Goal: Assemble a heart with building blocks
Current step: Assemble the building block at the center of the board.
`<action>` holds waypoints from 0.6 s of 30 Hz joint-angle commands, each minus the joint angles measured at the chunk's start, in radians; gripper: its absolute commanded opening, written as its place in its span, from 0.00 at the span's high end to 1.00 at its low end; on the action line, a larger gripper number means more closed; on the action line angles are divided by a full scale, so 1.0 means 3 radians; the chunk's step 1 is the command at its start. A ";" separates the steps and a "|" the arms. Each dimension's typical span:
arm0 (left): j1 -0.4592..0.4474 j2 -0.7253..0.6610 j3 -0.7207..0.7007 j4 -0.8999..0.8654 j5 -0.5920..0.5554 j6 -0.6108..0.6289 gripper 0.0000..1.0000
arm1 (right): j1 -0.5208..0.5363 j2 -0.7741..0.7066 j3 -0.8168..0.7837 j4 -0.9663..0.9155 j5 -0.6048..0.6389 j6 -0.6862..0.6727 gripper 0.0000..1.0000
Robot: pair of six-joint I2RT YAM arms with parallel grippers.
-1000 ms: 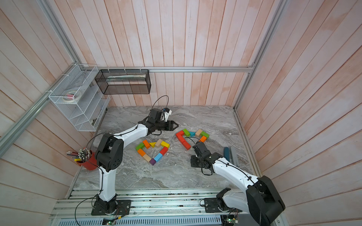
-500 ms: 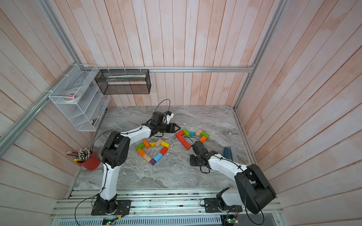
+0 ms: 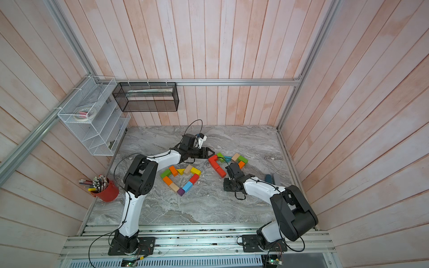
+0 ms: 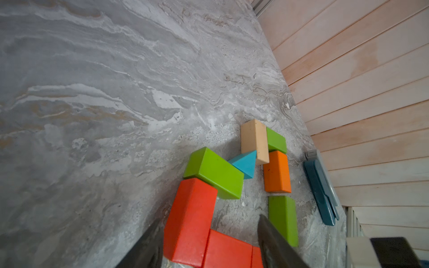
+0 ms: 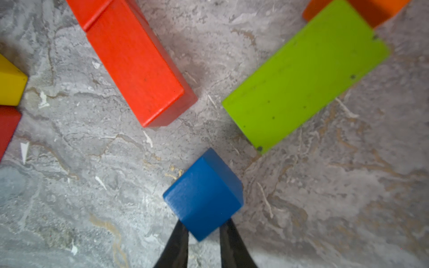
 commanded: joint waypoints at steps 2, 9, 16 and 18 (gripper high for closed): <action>0.0016 0.0129 0.0150 0.0062 0.0093 -0.0014 0.35 | -0.0069 0.0097 0.0131 0.0024 0.0018 -0.0117 0.74; 0.0019 0.0181 0.0166 0.0086 0.0113 -0.0025 0.35 | -0.0127 0.0189 0.0233 0.0039 -0.0026 -0.0192 0.74; 0.0018 0.0200 0.0156 0.0121 0.0161 -0.0072 0.35 | -0.0148 0.0263 0.0306 0.0070 -0.0064 -0.0184 0.74; 0.0016 0.0202 0.0146 0.0147 0.0198 -0.0088 0.35 | -0.0153 0.0274 0.0315 0.0082 -0.0064 -0.0183 0.74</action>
